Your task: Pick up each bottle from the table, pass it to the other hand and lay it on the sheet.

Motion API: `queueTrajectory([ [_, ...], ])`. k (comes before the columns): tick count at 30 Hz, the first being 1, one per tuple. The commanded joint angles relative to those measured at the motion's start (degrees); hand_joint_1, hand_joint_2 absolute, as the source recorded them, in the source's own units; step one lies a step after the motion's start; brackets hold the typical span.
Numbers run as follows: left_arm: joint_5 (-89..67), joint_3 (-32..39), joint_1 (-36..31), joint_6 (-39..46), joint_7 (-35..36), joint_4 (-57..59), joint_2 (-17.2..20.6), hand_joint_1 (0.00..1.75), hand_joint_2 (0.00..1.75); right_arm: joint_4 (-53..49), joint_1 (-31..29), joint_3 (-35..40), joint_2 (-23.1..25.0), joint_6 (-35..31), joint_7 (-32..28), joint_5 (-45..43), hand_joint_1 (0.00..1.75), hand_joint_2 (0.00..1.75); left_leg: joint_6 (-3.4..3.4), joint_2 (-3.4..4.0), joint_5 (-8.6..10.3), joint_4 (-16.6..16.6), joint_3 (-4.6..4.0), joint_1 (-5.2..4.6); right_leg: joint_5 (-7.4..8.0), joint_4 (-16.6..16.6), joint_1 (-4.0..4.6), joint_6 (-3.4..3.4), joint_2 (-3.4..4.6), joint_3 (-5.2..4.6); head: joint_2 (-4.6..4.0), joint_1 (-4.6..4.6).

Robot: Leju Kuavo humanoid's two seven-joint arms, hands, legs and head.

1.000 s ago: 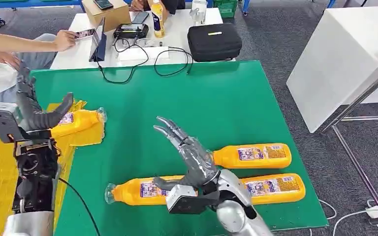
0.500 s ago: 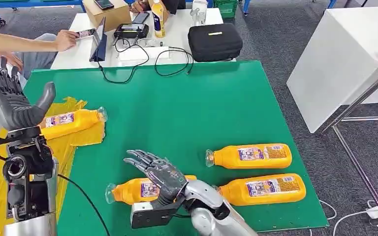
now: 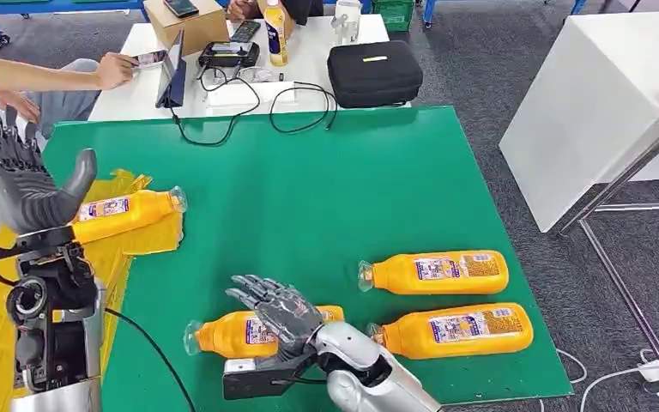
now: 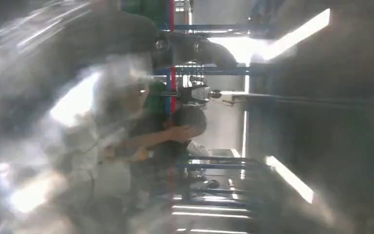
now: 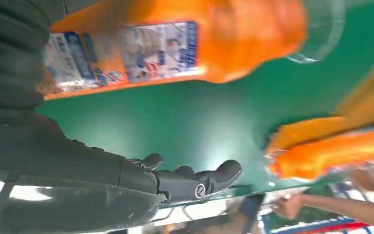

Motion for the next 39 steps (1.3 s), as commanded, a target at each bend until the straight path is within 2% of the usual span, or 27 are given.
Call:
queueTrajectory([
  [1,0.25,1.75,0.17,-0.20,0.33,2.88,-1.33,0.00,1.75,8.58,-2.94,2.73,-1.05,-2.11,3.07,3.09,0.00,1.75,-0.02,-0.02,-0.04,-0.05,0.16,0.02,-0.04,-0.07,0.02,0.01,-0.03,0.18,0.00,0.00],
  [5,0.77,2.55,0.85,-0.69,0.85,2.76,-1.58,0.00,1.75,8.29,-2.43,2.01,-1.52,-1.92,5.06,4.88,0.00,1.75,-0.04,0.00,-0.10,-0.02,0.26,0.07,-0.07,-0.09,0.06,0.00,-0.01,0.30,0.00,0.00],
  [10,1.56,4.00,2.36,-1.61,0.95,2.59,-2.25,0.00,1.75,8.96,-0.48,-0.21,-4.40,-1.97,8.49,7.89,0.00,1.75,-0.01,-0.05,-0.03,-0.09,0.21,0.01,-0.03,-0.12,0.01,0.02,-0.06,0.24,0.00,0.00],
  [15,1.76,4.94,2.98,-1.93,1.10,2.39,-2.43,0.00,1.75,7.76,1.04,-2.13,-5.32,-2.10,9.55,9.72,0.00,1.75,-0.01,-0.12,-0.06,-0.08,0.29,0.03,-0.07,-0.14,0.03,0.02,-0.12,0.33,0.00,0.00],
  [18,2.44,6.09,3.59,-2.35,1.39,2.27,-2.79,0.00,1.75,6.16,2.10,-3.28,-6.12,-2.99,12.57,13.74,0.00,1.75,-0.02,-0.13,-0.06,-0.08,0.33,0.03,-0.06,-0.16,0.03,0.02,-0.14,0.39,0.00,0.00],
  [25,2.55,7.06,3.83,-2.55,1.44,2.65,-3.24,0.00,1.75,3.17,3.79,-5.71,-7.71,-2.18,13.55,15.47,0.00,1.75,-0.01,-0.18,-0.02,-0.06,0.38,0.00,-0.05,-0.13,0.01,0.02,-0.18,0.42,0.00,0.00],
  [30,2.45,7.71,4.06,-2.60,1.56,2.72,-3.50,0.00,1.75,0.64,5.15,-9.91,-7.41,-2.51,14.92,18.70,0.00,1.75,-0.02,-0.23,-0.03,-0.05,0.44,0.03,-0.07,-0.14,0.04,0.01,-0.22,0.51,0.00,0.00],
  [39,1.98,7.34,3.88,-2.61,1.93,3.28,-3.73,0.00,1.75,-1.25,5.57,-12.46,-6.89,-2.34,15.07,18.92,0.00,1.75,-0.02,-0.19,-0.04,-0.02,0.42,0.01,-0.07,-0.10,0.03,0.01,-0.17,0.47,0.00,0.00],
])
